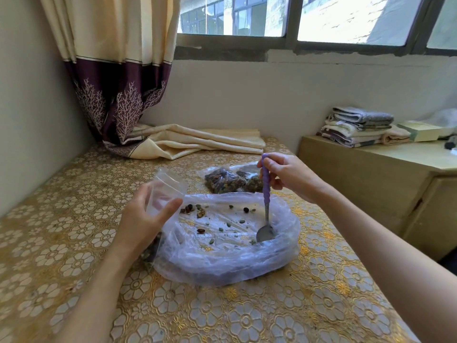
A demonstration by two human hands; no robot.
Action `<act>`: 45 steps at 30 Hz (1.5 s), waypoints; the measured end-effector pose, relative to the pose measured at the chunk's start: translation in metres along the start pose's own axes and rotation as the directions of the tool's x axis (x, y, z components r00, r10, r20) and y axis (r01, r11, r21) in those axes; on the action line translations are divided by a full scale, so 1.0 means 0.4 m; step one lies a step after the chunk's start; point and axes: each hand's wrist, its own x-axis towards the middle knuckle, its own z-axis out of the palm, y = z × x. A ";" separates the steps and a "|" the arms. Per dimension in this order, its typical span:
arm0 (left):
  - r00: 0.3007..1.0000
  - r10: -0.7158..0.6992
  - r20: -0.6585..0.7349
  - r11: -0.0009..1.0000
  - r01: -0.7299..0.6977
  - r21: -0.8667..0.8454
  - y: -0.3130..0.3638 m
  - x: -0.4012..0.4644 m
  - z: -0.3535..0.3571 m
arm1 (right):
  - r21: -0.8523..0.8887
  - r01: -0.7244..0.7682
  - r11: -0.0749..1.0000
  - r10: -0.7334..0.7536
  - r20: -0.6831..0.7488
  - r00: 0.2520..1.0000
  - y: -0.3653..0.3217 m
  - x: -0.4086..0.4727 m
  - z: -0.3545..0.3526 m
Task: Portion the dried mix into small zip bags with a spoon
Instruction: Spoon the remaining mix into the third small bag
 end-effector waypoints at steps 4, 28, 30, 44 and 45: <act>1.000 0.012 -0.004 1.000 -0.012 0.017 0.003 -0.002 0.000 | -0.036 -0.130 0.991 0.133 0.089 0.987 0.018 -0.010 0.019; 0.998 0.033 0.044 0.999 -0.034 0.022 0.026 -0.008 0.000 | 0.330 -0.262 0.907 0.339 -0.204 0.918 0.037 -0.004 0.004; 0.997 0.043 0.065 0.996 -0.047 0.069 0.024 -0.007 -0.001 | 0.350 -0.258 0.901 0.348 -0.226 0.910 0.030 -0.001 0.005; 0.970 0.075 0.230 0.985 -0.109 0.137 0.013 -0.008 0.013 | 0.458 -0.014 0.889 0.186 -0.333 0.924 -0.119 0.044 0.052; 0.971 0.069 0.228 0.988 -0.099 0.120 0.015 -0.009 0.012 | 0.449 0.011 0.893 0.150 -0.321 0.935 -0.134 0.042 0.067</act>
